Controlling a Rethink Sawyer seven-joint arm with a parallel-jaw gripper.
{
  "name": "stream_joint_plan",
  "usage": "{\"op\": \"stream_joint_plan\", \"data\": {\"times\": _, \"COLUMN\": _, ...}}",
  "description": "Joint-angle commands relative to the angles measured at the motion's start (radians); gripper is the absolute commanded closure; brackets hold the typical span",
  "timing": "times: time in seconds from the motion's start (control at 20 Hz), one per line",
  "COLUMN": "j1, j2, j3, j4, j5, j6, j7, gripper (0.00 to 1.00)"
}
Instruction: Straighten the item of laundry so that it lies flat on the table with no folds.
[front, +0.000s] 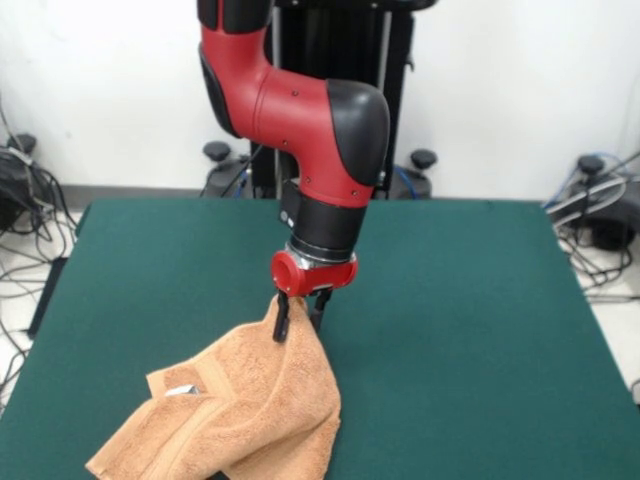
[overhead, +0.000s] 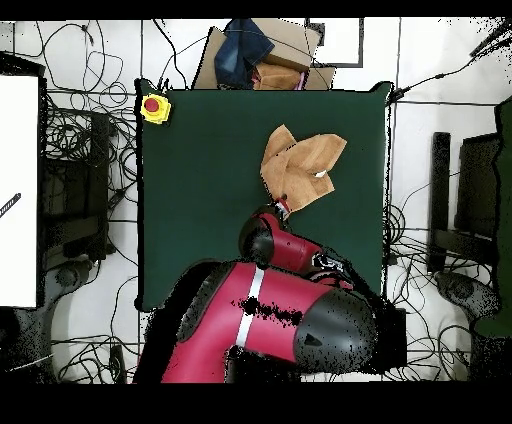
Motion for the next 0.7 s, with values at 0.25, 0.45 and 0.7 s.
{"op": "stream_joint_plan", "data": {"times": 0.25, "j1": 0.02, "j2": 0.024, "j3": 0.024, "j4": -0.026, "j5": 0.061, "j6": -0.019, "j7": 0.3, "gripper": 1.0}}
{"op": "stream_joint_plan", "data": {"times": 0.45, "j1": 0.019, "j2": 0.024, "j3": 0.023, "j4": -0.023, "j5": 0.059, "j6": -0.023, "j7": 0.302, "gripper": 1.0}}
{"op": "stream_joint_plan", "data": {"times": 0.7, "j1": 0.021, "j2": 0.025, "j3": 0.023, "j4": -0.026, "j5": 0.061, "j6": -0.02, "j7": 0.3, "gripper": 1.0}}
